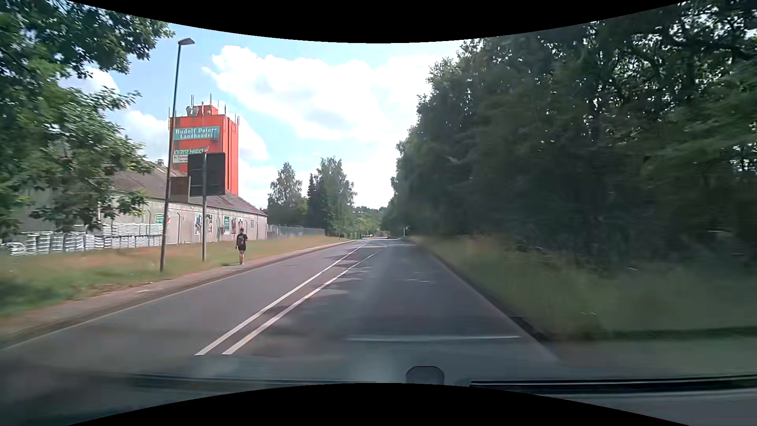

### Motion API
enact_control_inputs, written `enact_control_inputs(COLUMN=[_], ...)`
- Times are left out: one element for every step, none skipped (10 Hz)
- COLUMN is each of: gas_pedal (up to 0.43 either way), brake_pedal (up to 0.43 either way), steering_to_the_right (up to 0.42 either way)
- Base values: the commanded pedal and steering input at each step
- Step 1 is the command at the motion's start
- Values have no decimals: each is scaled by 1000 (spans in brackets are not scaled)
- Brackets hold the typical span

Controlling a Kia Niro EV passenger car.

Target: Follow the waypoints while adhering to traffic rules and regulations

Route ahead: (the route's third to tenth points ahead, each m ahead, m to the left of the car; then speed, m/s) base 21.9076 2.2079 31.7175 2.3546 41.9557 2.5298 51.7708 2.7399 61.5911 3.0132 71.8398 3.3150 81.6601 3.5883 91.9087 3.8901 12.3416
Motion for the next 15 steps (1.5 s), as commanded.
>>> enact_control_inputs(gas_pedal=[118, 110, 98, 98, 87, 79, 67, 67, 59, 59, 47, 47, 20, 20, 20], brake_pedal=[0, 0, 0, 0, 0, 0, 0, 0, 0, 0, 0, 0, 0, 0, 0], steering_to_the_right=[4, 4, 4, 4, 5, 6, 6, 6, 5, 5, 3, 0, -1, -2, -3])
